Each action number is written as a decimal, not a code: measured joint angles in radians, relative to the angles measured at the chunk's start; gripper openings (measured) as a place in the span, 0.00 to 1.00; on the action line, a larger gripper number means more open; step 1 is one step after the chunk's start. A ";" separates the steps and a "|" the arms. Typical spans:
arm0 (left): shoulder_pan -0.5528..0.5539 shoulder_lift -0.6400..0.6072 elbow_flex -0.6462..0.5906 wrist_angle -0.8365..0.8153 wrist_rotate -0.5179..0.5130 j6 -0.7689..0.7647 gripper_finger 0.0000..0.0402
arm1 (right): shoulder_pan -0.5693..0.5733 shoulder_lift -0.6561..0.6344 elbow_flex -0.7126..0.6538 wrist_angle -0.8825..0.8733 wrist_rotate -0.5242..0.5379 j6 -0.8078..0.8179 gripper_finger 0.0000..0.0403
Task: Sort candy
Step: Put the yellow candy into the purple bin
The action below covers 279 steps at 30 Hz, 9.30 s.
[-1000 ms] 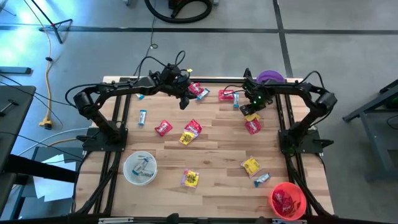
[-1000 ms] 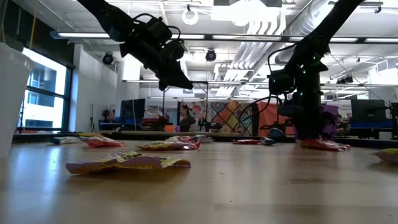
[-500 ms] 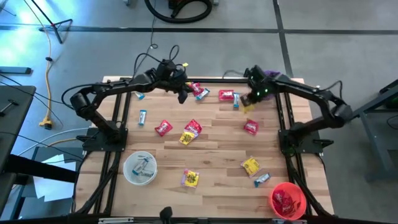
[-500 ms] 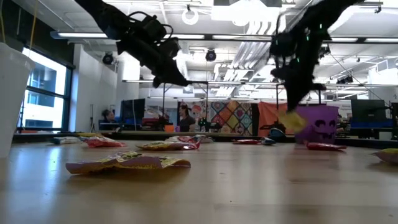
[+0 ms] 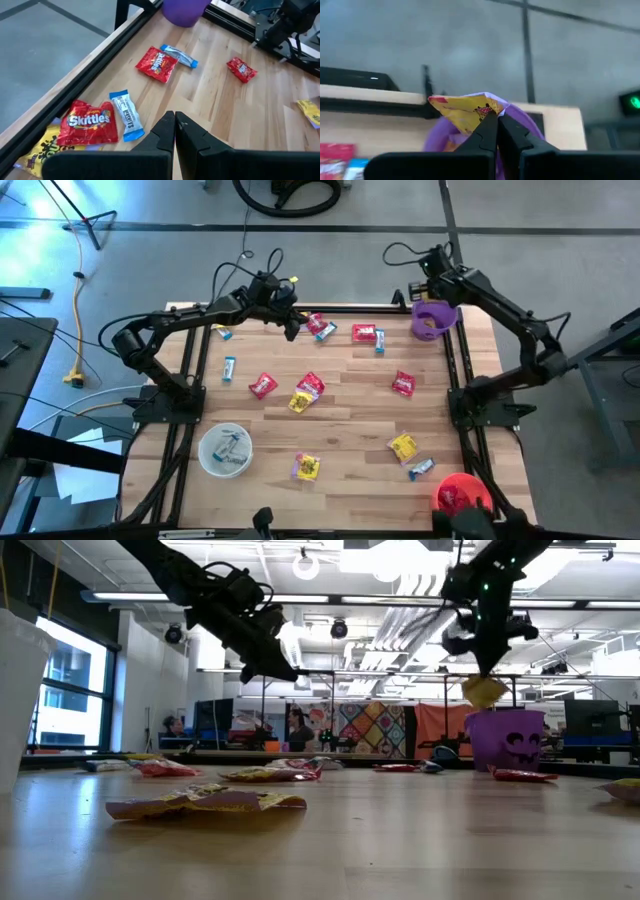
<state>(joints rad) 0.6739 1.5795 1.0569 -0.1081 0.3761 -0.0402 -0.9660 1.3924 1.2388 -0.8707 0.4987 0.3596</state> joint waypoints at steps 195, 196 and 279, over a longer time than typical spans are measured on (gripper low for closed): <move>0.082 0.207 0.039 -0.116 -0.003 0.095 0.00 | 0.563 0.054 0.428 0.013 -0.479 -0.366 0.55; 0.082 0.183 0.039 -0.113 0.046 0.083 0.00 | 0.563 0.054 0.428 0.013 -0.492 -0.367 0.55; 0.026 -0.008 0.043 0.632 0.440 -0.246 0.07 | 0.190 0.020 0.314 -0.422 -0.141 0.005 0.01</move>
<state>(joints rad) 0.7002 1.5715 1.0997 0.5242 0.8159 -0.2865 -0.7763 1.4128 1.5530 -1.2925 0.3576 0.3642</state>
